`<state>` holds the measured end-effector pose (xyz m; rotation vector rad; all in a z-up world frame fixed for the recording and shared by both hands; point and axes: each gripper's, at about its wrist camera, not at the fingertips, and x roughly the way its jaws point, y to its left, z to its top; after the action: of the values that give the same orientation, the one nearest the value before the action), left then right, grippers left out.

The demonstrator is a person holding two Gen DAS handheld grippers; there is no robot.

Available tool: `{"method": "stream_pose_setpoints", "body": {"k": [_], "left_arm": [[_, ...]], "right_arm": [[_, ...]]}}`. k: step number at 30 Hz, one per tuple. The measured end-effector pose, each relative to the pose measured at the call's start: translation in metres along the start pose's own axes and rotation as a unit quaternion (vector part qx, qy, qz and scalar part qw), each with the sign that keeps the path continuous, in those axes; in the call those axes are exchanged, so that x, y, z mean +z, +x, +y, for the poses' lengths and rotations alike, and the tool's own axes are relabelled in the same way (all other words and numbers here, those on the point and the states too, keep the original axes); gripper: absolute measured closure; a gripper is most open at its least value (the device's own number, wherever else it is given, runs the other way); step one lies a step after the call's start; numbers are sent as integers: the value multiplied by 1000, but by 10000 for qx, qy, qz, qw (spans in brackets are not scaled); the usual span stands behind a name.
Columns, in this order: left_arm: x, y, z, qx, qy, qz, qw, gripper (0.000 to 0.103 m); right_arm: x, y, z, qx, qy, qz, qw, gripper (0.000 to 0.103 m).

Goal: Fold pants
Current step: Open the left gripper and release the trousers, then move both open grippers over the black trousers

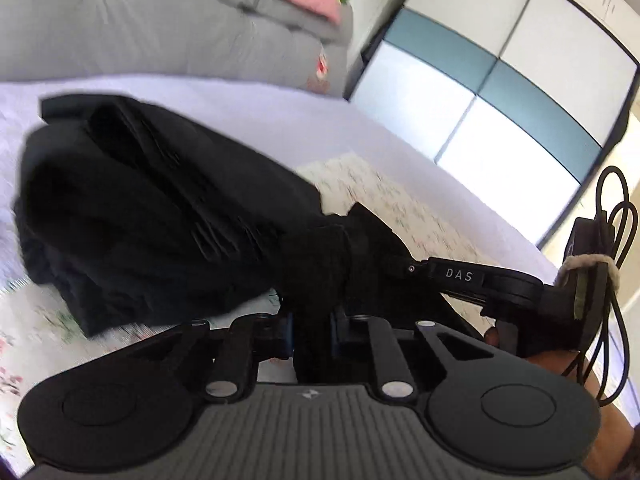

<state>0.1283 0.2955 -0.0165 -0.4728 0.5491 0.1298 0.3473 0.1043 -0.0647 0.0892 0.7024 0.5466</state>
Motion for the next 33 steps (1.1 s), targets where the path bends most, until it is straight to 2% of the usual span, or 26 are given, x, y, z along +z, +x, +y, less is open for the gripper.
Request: {"method": "stream_pose_setpoints", "body": {"k": [2, 5, 7, 9, 10, 11, 12, 14, 16, 21, 25, 28, 33], "left_arm": [[3, -5, 0, 340, 97, -192, 9992, 44], [4, 0, 3, 790, 158, -34, 9967, 40], [3, 3, 4, 989, 86, 83, 9950, 30], [3, -5, 1, 1123, 83, -126, 9936, 11], [4, -11, -4, 1133, 142, -278, 9931, 6], [4, -17, -7, 1138, 221, -396, 9925, 0], [3, -21, -12, 1146, 304, -480, 9918, 0], [2, -27, -19, 1123, 427, -562, 9912, 0], [-1, -31, -27, 998, 480, -545, 9923, 0], [-10, -31, -60, 566, 718, -373, 9951, 0], [-27, -29, -94, -32, 942, -26, 9955, 0], [-47, -27, -126, -500, 1185, 322, 9912, 0], [-82, -27, -174, -1077, 1664, 747, 9773, 0]], "right_arm": [[10, 4, 10, 112, 15, -95, 9999, 93], [22, 13, 28, 237, -6, -174, 9996, 93], [27, 22, 41, 212, -94, -47, 9997, 92], [28, 27, 49, -60, -185, 118, 9997, 83], [28, 25, 51, -153, -193, 127, 9996, 82], [28, 20, 51, -216, -172, 102, 9996, 75], [27, 11, 48, -238, -136, 42, 9996, 58], [24, -10, 42, -282, -123, -126, 9994, 35], [21, -34, 32, -408, -104, -264, 9988, 34], [0, -99, 4, -949, -39, -278, 9951, 34], [-31, -158, -23, -1278, 76, -248, 9915, 34], [-60, -203, -44, -1555, 174, -182, 9875, 31], [-104, -281, -78, -1985, 452, -128, 9790, 29]]}}
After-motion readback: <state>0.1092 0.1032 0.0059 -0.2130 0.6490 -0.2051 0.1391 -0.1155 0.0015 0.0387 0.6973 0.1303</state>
